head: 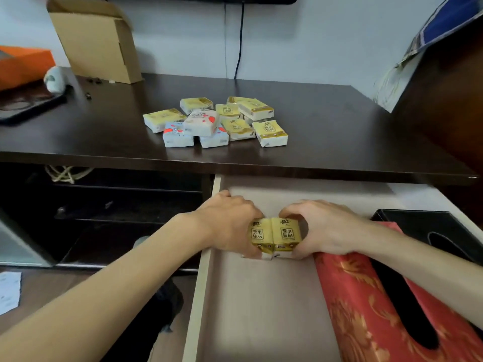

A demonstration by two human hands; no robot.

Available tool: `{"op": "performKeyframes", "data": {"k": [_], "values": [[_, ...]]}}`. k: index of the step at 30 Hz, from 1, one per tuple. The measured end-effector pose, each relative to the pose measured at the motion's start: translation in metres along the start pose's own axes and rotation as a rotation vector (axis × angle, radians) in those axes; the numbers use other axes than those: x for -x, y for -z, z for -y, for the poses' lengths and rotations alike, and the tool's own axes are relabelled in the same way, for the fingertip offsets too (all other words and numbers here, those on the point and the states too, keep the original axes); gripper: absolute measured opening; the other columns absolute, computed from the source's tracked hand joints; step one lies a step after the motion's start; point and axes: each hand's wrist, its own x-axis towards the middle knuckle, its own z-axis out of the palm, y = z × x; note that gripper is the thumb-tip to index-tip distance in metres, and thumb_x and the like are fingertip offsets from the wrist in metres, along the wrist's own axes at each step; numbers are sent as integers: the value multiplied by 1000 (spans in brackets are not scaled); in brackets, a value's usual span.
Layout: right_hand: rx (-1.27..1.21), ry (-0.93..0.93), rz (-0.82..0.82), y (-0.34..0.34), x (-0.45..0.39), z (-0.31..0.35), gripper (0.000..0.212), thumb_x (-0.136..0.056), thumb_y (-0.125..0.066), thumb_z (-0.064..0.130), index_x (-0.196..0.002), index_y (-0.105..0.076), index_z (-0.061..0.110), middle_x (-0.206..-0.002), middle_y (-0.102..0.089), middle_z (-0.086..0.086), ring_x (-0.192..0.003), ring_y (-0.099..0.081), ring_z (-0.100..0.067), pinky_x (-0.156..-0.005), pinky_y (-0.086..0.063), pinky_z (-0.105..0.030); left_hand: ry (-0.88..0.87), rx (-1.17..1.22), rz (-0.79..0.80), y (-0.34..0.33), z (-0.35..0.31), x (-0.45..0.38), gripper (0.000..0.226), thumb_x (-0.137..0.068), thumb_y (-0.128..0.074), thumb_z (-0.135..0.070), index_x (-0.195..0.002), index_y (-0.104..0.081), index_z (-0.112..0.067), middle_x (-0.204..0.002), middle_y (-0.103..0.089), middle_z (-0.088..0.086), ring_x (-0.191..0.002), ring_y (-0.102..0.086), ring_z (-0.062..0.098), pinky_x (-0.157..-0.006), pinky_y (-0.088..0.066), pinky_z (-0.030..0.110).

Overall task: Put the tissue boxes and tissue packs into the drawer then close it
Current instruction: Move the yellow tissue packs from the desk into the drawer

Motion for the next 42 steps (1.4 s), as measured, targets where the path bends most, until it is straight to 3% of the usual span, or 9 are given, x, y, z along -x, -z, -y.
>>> {"op": "performKeyframes", "data": {"k": [13,17,21,25,28,30,34,39,42], "values": [[13,3,-7,-1,-1,1,72,-48,-76,58,-116,-56,44,-109,-63,17,-100,-63,-17,-83,-56,-40,-30,3,10,3,0,-3,58,-64,-58,-75,-105,-59,-34,-95,-60,-11,-94,-58,16,-71,-39,34],[-98,54,-64,3,8,-2,87,-60,-74,69,-139,-52,41,-128,-57,21,-120,-55,-8,-98,-50,-39,27,74,12,21,-1,4,69,-73,-47,-81,-115,-59,-27,-106,-63,-7,-103,-57,18,-84,-49,38],[-406,224,-455,21,13,-10,31,-90,-70,33,-121,-72,33,-109,-74,22,-104,-69,0,-90,-58,-36,19,129,-381,53,10,12,44,-90,-43,-58,-115,-65,-29,-104,-65,-14,-101,-59,12,-80,-52,39],[-463,272,-731,61,-17,-3,34,-92,-56,14,-119,-73,27,-114,-73,14,-109,-67,-8,-88,-57,-40,42,283,-747,70,17,1,31,-93,-52,-30,-116,-67,-16,-112,-66,-1,-107,-58,17,-87,-48,36],[-249,253,-652,80,-47,3,48,-96,-52,5,-141,-61,19,-140,-62,1,-129,-54,-22,-105,-47,-47,156,284,-664,70,17,-20,41,-93,-55,-24,-130,-55,-8,-132,-57,8,-124,-48,24,-97,-36,30],[-109,236,-546,81,-58,3,52,-99,-47,7,-149,-52,19,-150,-54,0,-136,-47,-24,-108,-44,-46,235,280,-559,66,16,-32,34,-93,-53,-25,-122,-53,-7,-125,-56,10,-118,-48,27,-91,-37,32],[77,206,-443,78,-57,-11,37,-100,-44,19,-135,-55,19,-139,-57,0,-128,-52,-25,-97,-49,-46,317,113,-497,64,11,-42,30,-95,-45,-27,-113,-58,-8,-118,-63,11,-111,-54,28,-90,-41,37],[191,239,-569,76,-32,-40,29,-98,-54,35,-123,-63,24,-119,-62,6,-110,-55,-19,-85,-50,-42,262,30,-596,77,-3,-34,23,-94,-46,-32,-96,-63,-16,-99,-66,3,-95,-60,26,-71,-45,37],[54,256,-632,81,-27,-57,30,-95,-62,41,-122,-67,30,-121,-62,12,-113,-53,-13,-84,-50,-39,253,137,-672,82,-2,-29,29,-91,-52,-38,-110,-67,-21,-111,-67,-2,-106,-59,22,-74,-48,35]]}}
